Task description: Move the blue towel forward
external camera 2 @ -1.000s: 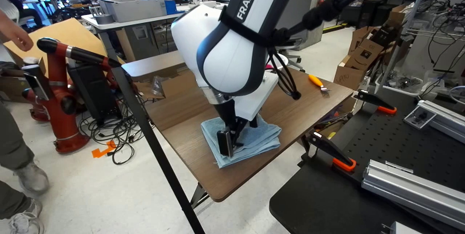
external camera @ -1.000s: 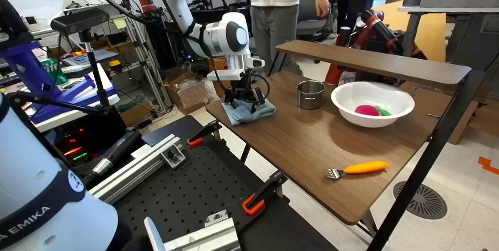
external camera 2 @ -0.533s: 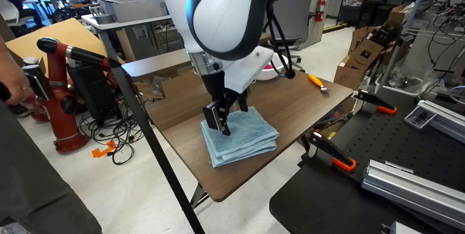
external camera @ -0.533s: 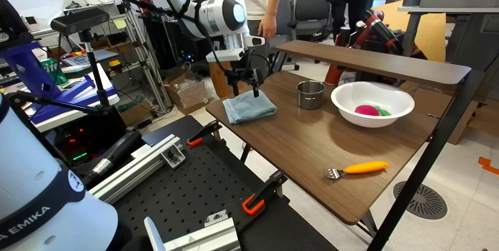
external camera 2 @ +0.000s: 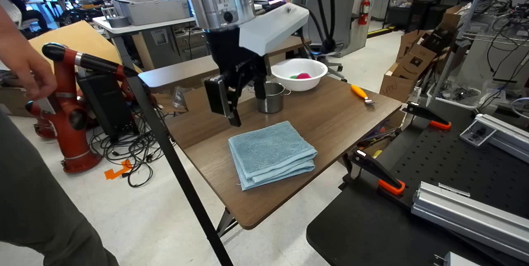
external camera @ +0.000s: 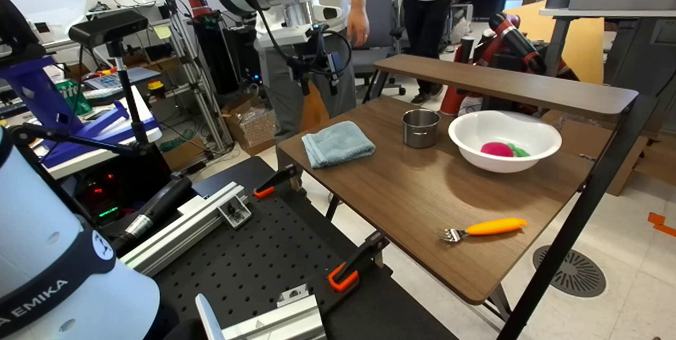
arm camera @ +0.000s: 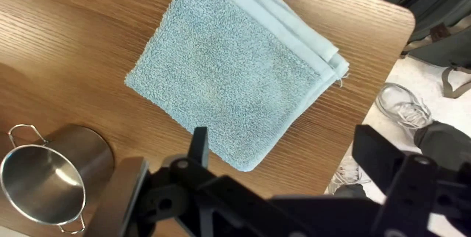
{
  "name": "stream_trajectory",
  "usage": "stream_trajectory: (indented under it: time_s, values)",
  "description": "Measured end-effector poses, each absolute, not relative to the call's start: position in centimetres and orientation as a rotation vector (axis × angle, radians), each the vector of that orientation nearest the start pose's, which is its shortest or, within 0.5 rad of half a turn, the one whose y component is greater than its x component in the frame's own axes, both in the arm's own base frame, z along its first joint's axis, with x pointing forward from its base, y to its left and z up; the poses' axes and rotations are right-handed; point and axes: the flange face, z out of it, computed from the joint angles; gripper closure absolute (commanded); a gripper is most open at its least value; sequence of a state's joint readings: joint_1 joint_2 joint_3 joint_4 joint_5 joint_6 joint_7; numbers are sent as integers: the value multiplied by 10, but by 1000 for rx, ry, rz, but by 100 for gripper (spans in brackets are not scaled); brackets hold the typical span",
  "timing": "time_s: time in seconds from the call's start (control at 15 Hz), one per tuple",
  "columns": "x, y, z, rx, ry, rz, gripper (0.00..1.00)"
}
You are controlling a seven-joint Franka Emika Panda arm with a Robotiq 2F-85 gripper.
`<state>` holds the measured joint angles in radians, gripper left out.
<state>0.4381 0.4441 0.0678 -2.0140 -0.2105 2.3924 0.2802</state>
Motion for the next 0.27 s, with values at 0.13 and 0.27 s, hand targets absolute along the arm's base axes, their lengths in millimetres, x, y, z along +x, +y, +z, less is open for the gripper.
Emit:
stream_trajectory:
  time_s: [0.13, 0.27]
  values:
    - [522, 284, 223, -3211, -612, 39, 0]
    - [522, 283, 222, -3211, -611, 41, 0]
